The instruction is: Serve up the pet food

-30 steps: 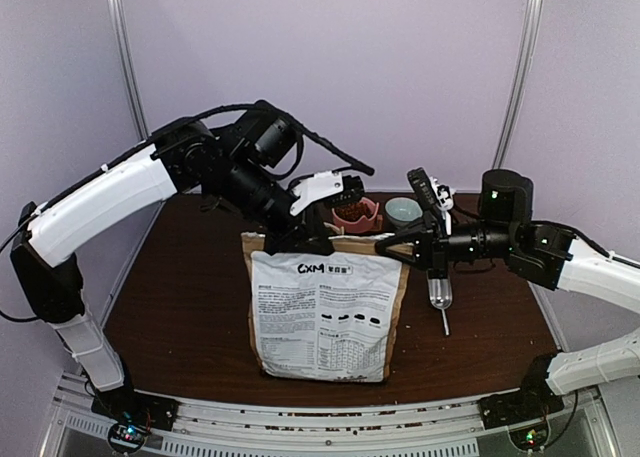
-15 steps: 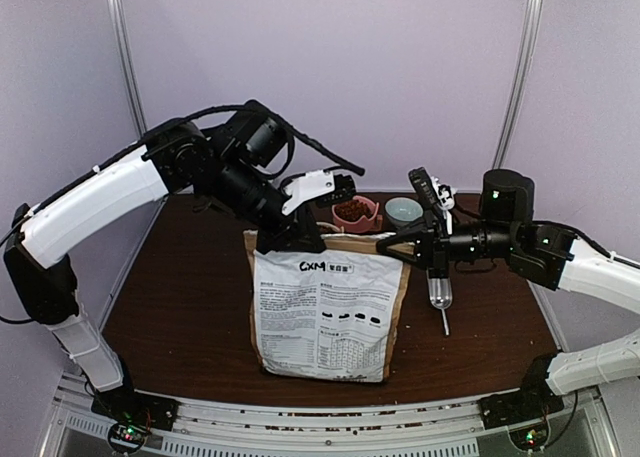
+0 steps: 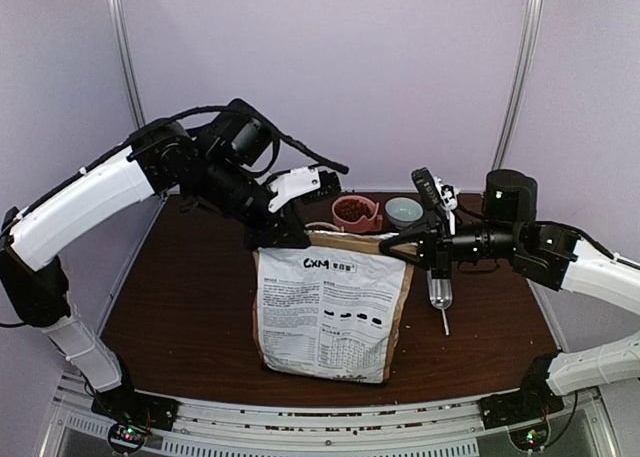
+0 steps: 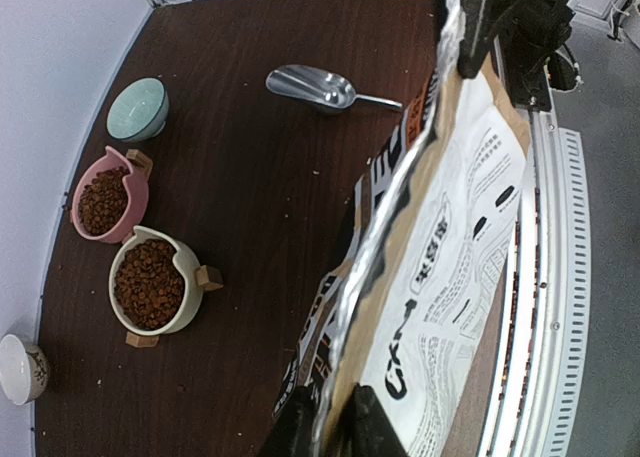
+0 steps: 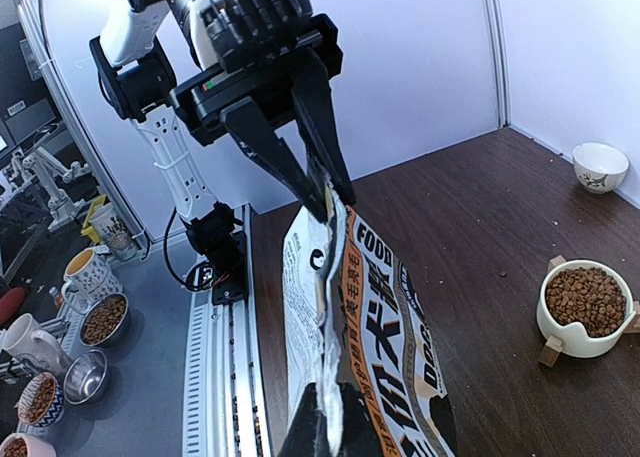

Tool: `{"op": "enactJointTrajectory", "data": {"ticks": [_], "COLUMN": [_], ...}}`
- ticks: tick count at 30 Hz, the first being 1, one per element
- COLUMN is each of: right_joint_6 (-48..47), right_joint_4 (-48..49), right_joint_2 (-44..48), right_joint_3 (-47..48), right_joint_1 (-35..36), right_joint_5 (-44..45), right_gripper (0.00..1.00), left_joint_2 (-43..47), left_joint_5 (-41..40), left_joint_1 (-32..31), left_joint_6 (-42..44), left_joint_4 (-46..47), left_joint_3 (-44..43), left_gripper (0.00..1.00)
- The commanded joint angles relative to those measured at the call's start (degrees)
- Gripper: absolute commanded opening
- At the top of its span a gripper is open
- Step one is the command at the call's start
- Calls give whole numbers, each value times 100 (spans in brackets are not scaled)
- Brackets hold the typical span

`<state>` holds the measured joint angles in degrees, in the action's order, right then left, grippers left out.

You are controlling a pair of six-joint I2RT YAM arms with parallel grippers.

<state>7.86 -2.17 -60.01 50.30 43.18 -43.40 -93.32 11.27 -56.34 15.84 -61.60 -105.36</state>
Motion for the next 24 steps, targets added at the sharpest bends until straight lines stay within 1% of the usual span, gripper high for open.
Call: {"op": "enactJointTrajectory", "data": {"ticks": [1, 2, 3, 6, 7, 8, 10, 12, 14, 15, 21, 22, 24], "right_joint_6": [-3, 4, 1, 4, 5, 1, 6, 5, 6, 5, 5, 1, 5], "right_joint_4": [158, 158, 157, 154, 148, 148, 149, 148, 152, 152, 144, 135, 127], "right_joint_2": [372, 376, 384, 419, 432, 437, 448, 453, 453, 455, 451, 454, 455], "right_joint_3": [85, 85, 78, 66, 67, 62, 51, 42, 35, 36, 39, 35, 29], "right_joint_1": [-83, -82, -82, -86, -86, -77, -94, -88, -90, -90, -99, -103, -108], "right_joint_5": [-3, -2, 9, 26, 25, 32, 33, 41, 48, 50, 60, 59, 64], "right_gripper": [0, 0, 0, 0, 0, 0, 0, 0, 0, 0, 0, 0, 0], "left_joint_2": [267, 281, 295, 354, 384, 411, 451, 472, 498, 512, 632, 665, 734], "left_joint_5": [-808, -817, -814, -872, -931, -976, -1077, -1169, -1221, -1226, -1355, -1378, -1408], "left_joint_1": [219, 227, 240, 278, 295, 310, 331, 341, 359, 372, 492, 518, 543], "left_joint_6": [7, 15, 16, 1, -13, -26, -33, -29, -28, -28, -42, -45, -54], "left_joint_4": [-301, -303, -303, -308, -296, -277, -272, -272, -273, -268, -211, -199, -154], "left_joint_3": [132, 152, 182, 262, 295, 330, 385, 436, 497, 518, 692, 711, 762], "left_gripper": [8, 2, 0, 0, 1, 7, 13, 13, 7, 0, 0, 2, 8]}}
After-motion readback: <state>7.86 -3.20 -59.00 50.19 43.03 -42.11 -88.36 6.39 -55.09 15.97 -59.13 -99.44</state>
